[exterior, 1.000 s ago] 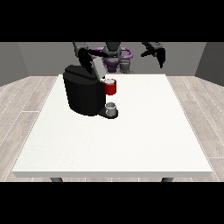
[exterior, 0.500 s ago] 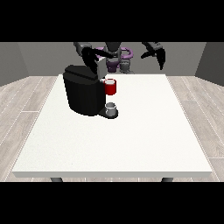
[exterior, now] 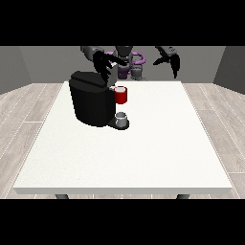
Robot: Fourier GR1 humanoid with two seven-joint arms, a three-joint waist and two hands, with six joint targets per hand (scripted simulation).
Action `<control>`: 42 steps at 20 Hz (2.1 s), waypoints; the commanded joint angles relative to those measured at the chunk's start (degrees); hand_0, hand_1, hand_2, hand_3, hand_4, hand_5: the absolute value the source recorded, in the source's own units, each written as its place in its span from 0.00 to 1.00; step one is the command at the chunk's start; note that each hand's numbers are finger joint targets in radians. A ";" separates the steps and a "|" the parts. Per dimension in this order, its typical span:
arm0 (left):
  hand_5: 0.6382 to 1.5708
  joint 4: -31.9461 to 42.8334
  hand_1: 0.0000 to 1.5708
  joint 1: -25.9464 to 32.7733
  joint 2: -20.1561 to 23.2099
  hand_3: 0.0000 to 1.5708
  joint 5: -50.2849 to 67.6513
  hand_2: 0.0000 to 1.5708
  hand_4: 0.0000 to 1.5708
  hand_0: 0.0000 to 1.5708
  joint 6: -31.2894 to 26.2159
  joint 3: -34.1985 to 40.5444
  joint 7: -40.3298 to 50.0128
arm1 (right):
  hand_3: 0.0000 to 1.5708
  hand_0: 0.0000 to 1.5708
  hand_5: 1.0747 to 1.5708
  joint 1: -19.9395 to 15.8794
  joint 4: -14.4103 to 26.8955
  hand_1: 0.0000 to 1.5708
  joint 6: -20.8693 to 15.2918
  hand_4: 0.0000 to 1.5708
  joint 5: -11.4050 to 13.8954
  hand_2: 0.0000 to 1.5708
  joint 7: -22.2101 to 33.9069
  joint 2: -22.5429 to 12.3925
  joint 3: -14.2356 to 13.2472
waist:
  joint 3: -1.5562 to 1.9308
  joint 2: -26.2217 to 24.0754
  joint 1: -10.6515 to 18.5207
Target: Insert the coffee pod into the coffee machine and close the lid
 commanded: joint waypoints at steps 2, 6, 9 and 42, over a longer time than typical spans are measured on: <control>1.00 0.11 0.00 -1.80 -0.54 0.00 0.40 0.00 0.21 0.00 -1.24 -1.32 1.16 | 0.00 0.00 1.00 -6.99 -1.85 0.00 0.72 0.05 1.45 0.00 -1.26 2.00 2.97 | -0.67 0.97 5.39; 1.00 -0.96 0.00 -3.58 -0.84 0.00 -0.10 0.00 0.25 0.00 -1.08 -2.13 -0.93 | 0.00 0.00 1.00 -9.69 -1.97 0.00 0.22 0.17 3.01 0.00 0.35 -0.72 2.02 | -0.66 4.36 9.49; 1.00 -0.56 0.00 -5.56 -0.63 0.00 -0.24 0.00 0.26 0.00 -1.78 -2.77 0.18 | 0.00 0.00 1.00 -12.10 -3.14 0.00 -0.27 0.10 3.38 0.00 3.46 -0.91 1.62 | -0.66 4.48 11.08; 1.00 -2.61 0.00 -10.81 -0.07 0.00 3.46 0.00 0.22 0.00 -5.61 -2.78 2.36 | 0.00 0.00 1.00 -18.55 -1.66 0.00 0.81 0.00 3.71 0.00 -1.85 -0.21 -0.90 | -0.66 11.75 17.22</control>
